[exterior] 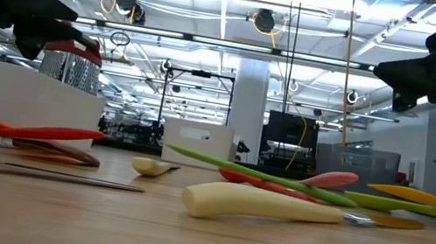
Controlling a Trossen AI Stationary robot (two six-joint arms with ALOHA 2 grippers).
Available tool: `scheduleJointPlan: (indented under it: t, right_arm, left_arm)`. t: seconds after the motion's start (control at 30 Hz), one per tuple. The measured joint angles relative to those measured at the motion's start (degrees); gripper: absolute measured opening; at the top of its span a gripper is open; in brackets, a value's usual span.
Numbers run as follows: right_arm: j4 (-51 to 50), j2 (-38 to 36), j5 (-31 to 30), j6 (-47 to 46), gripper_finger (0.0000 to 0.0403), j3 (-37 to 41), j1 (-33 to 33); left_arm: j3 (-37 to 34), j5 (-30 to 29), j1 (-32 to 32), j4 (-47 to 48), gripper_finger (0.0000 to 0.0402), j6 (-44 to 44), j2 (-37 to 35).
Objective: Pick & Place Kitchen Items
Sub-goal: Put the blue spatula into the black bin
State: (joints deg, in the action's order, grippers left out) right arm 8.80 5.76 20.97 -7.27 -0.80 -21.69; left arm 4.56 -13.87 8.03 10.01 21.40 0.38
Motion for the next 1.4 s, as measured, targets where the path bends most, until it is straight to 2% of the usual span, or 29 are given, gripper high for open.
scheduleJointPlan:
  t: [0.53,0.9,1.1,1.2,1.4]
  right_arm:
    - [0.0,0.0,0.1,0.0,0.005,0.0,0.0]
    - [0.0,0.0,0.1,-2.5,0.005,0.0,0.0]
    - [0.0,0.0,-4.4,-5.3,0.005,0.0,0.0]
    - [0.0,0.0,-4.6,-8.8,0.005,0.0,0.0]
    - [0.0,0.0,-4.7,-8.0,0.005,0.0,0.0]
  left_arm:
    - [0.0,0.0,0.0,0.0,0.017,-0.2,0.0]
    - [0.0,-1.7,0.0,0.0,0.017,-5.2,0.0]
    - [0.0,-1.7,0.0,0.0,0.017,-6.1,0.0]
    - [0.0,-1.7,0.0,0.1,0.017,-7.4,0.0]
    - [0.0,-1.7,0.0,0.1,0.017,-7.8,0.0]
